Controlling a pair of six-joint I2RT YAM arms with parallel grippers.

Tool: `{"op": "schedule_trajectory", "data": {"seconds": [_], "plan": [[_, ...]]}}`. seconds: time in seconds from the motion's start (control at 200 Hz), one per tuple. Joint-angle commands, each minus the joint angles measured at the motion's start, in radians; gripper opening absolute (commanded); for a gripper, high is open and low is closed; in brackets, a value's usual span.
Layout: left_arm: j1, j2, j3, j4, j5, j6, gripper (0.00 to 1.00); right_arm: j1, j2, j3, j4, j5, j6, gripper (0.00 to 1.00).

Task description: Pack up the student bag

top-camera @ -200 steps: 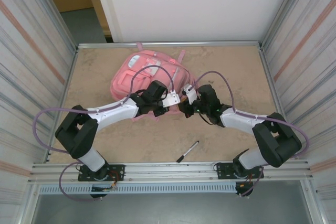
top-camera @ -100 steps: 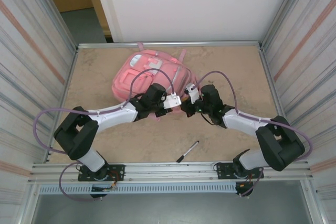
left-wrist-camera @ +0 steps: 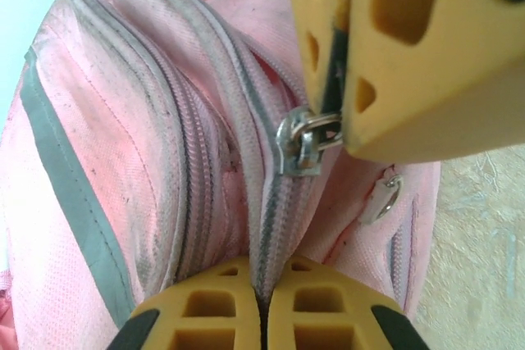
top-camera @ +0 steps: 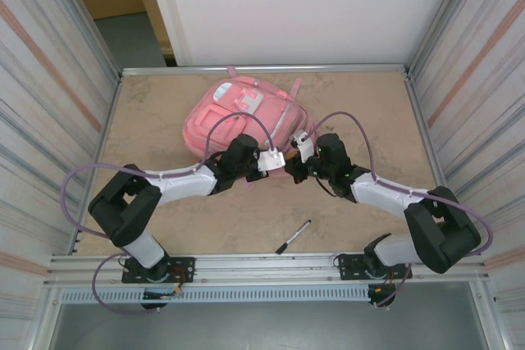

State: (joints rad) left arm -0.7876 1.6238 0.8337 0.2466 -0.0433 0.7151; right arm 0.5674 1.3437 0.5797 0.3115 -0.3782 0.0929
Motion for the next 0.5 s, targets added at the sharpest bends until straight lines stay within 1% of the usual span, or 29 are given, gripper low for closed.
{"op": "schedule_trajectory", "data": {"seconds": [0.0, 0.055, 0.085, 0.14, 0.165, 0.251, 0.326, 0.366, 0.436, 0.496], "plan": [[0.040, -0.022, -0.032, 0.086, -0.088, 0.010, 0.00, 0.003, -0.038, 0.054, -0.120, -0.042, -0.062, 0.00], [0.055, -0.053, -0.055, 0.081, -0.057, 0.030, 0.00, -0.014, -0.027, 0.073, -0.182, 0.028, -0.091, 0.00], [0.064, -0.074, -0.071, 0.071, -0.020, 0.051, 0.00, -0.029, -0.020, 0.086, -0.214, 0.062, -0.098, 0.00], [0.088, -0.112, -0.095, 0.017, 0.107, 0.114, 0.00, -0.062, -0.010, 0.108, -0.259, 0.095, -0.103, 0.00], [0.097, -0.126, -0.106, 0.002, 0.147, 0.140, 0.00, -0.077, -0.007, 0.116, -0.270, 0.110, -0.102, 0.00], [0.118, -0.148, -0.125, -0.004, 0.162, 0.147, 0.00, -0.108, 0.007, 0.131, -0.291, 0.177, -0.118, 0.00], [0.151, -0.175, -0.122, -0.068, 0.229, 0.149, 0.00, -0.123, 0.043, 0.167, -0.317, 0.245, -0.132, 0.00], [0.169, -0.195, -0.139, -0.069, 0.272, 0.162, 0.00, -0.129, 0.072, 0.190, -0.326, 0.254, -0.137, 0.00], [0.199, -0.227, -0.198, -0.006, 0.347, 0.224, 0.00, -0.140, 0.112, 0.223, -0.322, 0.260, -0.139, 0.00], [0.238, -0.246, -0.223, 0.007, 0.385, 0.248, 0.00, -0.147, 0.152, 0.259, -0.333, 0.264, -0.123, 0.00]]}}
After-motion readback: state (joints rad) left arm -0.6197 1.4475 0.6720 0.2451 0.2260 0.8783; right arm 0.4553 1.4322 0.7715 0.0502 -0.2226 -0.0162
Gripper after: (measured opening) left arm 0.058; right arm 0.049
